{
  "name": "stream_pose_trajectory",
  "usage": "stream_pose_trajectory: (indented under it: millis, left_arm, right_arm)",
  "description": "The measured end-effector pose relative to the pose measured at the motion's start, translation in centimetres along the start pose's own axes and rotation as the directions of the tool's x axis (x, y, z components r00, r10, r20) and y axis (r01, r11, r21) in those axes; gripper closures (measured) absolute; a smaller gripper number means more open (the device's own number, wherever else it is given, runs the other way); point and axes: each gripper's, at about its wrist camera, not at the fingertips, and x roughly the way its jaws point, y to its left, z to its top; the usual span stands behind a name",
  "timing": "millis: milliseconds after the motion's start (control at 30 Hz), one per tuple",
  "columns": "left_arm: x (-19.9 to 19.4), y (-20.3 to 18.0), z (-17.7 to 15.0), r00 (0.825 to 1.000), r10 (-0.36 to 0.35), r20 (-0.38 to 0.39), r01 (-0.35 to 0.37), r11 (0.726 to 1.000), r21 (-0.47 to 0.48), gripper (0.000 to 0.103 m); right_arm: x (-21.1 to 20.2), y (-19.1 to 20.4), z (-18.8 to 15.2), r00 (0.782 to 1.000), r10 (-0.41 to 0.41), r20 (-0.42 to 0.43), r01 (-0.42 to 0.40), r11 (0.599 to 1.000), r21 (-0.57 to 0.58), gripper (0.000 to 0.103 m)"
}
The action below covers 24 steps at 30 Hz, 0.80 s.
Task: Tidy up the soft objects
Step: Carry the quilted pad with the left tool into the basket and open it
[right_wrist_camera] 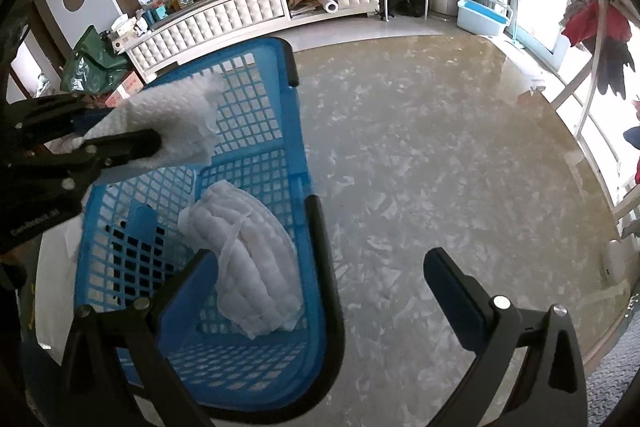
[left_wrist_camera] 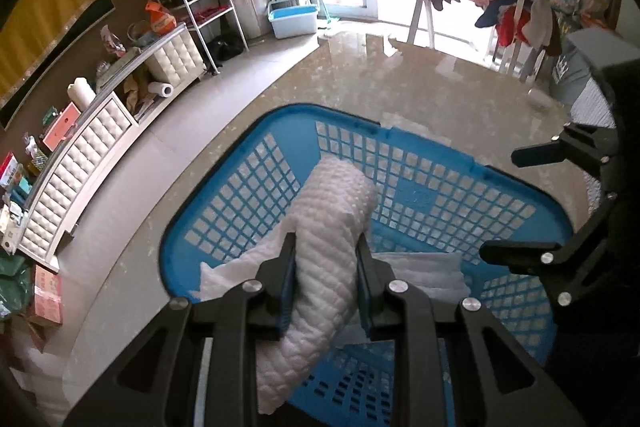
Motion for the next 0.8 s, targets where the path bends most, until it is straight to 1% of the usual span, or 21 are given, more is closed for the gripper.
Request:
stream_pose_trajectory:
  millis: [67,233,333,433,500,567,633,700,800]
  left_arm:
    - [0.5,-0.3,0.0,1.000,-0.003,-0.012,0.003,1.000,0.002,0.079]
    - [2.2,-1.0,0.2,0.998,-0.038,-0.056,0.038,0.999,-0.014,0.079]
    - [3.5,-1.1,0.1,0.990,-0.091,-0.105,0.085,0.995,-0.058,0.079]
    - [4.3,-1.1,-0.1,0.984,-0.109,-0.142,0.097,0.991,-0.088,0.079]
    - [4.3,-0.6,0.1,0.982,-0.122,-0.146,0.105,0.987,-0.123,0.076]
    - [4.6,-0.3,0.1,0.975,-0.125,-0.186,0.099,0.985,-0.143,0.066]
    - [4.4,0.0,0.1,0.976,-0.129,-0.177,0.103,0.984,-0.148,0.045]
    - [4.0,-0.2,0.2,0.977,-0.139,-0.164,0.116,0.983,-0.144,0.033]
    - [3.8,-0.7,0.0,0.976,-0.142,-0.168,0.120,0.984,-0.130,0.031]
  right_arm:
    - [0.3,-0.3,-0.1,1.000,-0.002,-0.006,0.002,1.000,0.007,0.000]
    - [0.5,-0.4,-0.1,1.000,0.007,-0.017,-0.007,1.000,0.010,0.000]
    - [0.7,-0.6,-0.2,1.000,0.007,-0.027,-0.007,1.000,0.011,0.000]
    - [0.9,-0.5,-0.4,0.999,0.005,-0.042,-0.005,1.000,0.008,0.000]
    - [1.0,-0.5,-0.5,0.999,0.005,-0.050,-0.005,1.000,0.007,0.000]
    - [1.0,-0.6,-0.7,0.998,0.008,-0.057,-0.007,1.000,0.008,0.000]
    - [1.2,-0.6,-0.7,0.998,0.011,-0.067,-0.010,1.000,0.012,0.000]
    - [1.3,-0.6,-0.8,0.997,0.024,-0.077,-0.023,1.000,0.016,0.000]
    - [1.2,-0.6,-0.9,0.996,0.040,-0.082,-0.038,0.999,0.025,0.000]
